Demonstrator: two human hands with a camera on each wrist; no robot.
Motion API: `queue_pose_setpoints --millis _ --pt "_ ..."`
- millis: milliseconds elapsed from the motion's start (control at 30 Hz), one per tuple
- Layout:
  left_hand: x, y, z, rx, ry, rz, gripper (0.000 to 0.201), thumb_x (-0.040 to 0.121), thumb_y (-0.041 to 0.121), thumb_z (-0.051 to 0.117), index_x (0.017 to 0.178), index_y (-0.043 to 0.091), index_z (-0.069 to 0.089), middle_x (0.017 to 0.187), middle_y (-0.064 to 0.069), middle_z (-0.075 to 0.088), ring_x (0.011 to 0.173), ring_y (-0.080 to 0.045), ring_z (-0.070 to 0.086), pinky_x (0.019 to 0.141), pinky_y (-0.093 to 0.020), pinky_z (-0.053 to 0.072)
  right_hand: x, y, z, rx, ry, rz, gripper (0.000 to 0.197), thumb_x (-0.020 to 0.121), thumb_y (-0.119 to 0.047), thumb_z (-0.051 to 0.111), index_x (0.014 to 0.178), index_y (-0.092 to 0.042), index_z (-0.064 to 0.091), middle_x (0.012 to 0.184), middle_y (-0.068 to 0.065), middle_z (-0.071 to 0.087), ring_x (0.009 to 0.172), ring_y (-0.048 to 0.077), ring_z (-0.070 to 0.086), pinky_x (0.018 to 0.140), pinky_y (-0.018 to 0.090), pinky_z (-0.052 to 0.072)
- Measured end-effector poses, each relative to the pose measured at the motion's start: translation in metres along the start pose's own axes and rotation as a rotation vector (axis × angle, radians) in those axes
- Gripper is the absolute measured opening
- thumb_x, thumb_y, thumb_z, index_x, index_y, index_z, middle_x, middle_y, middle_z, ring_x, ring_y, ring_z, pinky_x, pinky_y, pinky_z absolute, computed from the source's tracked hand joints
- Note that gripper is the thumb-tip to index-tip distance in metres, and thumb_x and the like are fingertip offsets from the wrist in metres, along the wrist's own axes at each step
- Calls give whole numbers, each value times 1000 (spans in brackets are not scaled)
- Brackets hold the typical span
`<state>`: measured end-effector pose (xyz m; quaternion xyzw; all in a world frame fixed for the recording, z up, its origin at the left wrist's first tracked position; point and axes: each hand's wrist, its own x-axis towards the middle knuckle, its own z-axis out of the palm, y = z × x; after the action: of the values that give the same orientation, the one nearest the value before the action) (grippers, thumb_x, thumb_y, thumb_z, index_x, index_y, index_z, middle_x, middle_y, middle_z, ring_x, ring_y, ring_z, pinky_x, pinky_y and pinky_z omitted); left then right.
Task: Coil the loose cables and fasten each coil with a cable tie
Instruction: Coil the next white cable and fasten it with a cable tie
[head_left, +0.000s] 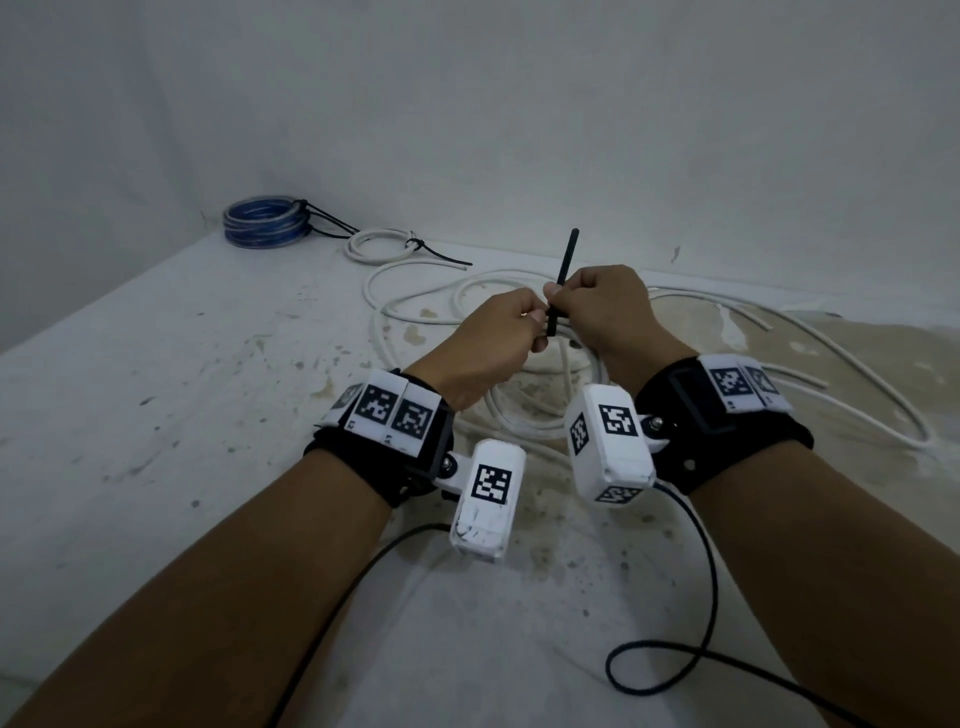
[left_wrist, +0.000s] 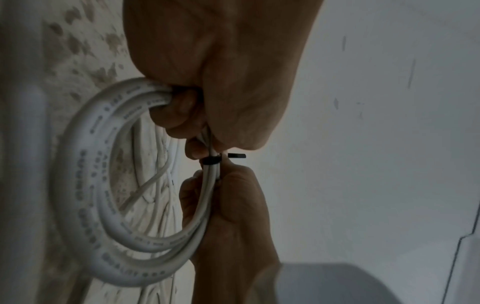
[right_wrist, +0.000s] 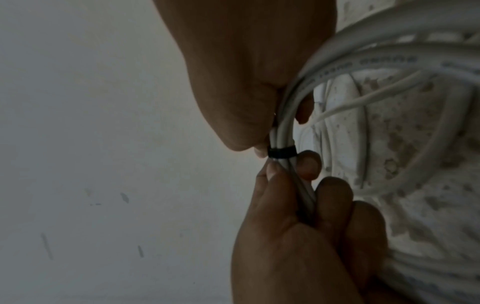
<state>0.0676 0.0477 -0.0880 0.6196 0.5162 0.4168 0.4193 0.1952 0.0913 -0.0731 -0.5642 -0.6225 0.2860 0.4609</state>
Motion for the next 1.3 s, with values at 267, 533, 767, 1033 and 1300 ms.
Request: queue_pose_setpoints --millis 267,533,767,1033,1300 --pt "3 2 -4 94 55 -4 23 103 16 39 92 13 59 78 0 59 42 2 41 44 -17 30 1 8 1 119 -95 121 31 93 -27 66 71 -5 62 74 14 62 56 21 56 46 24 50" --pt "1 29 -36 174 -68 99 22 102 16 48 99 9 69 74 -1 63 39 1 41 40 -13 29 7 -24 -30 -164 -2 -221 25 89 -38 68 95 -15 61 98 4 66 77 19 66 69 35 55" --pt "-4 39 -68 64 -64 39 22 103 15 46 97 10 67 75 -6 62 47 -12 28 45 -23 20 -11 -47 -21 211 -510 212 37 94 -39 62 96 -4 73 81 10 73 68 18 68 64 31 56" --pt "0 41 -103 139 25 -45 23 101 31 52 110 10 56 82 -6 69 52 -11 45 45 -22 39 -2 -68 6 186 -555 171 27 92 -30 67 100 -5 74 83 5 72 65 13 64 60 26 54" --pt "7 16 -119 -529 343 -158 31 107 17 36 95 6 62 68 -4 46 57 -15 47 65 -30 52 19 -82 44 572 -320 360 16 94 -23 66 95 -8 71 82 8 69 71 19 64 62 31 58"
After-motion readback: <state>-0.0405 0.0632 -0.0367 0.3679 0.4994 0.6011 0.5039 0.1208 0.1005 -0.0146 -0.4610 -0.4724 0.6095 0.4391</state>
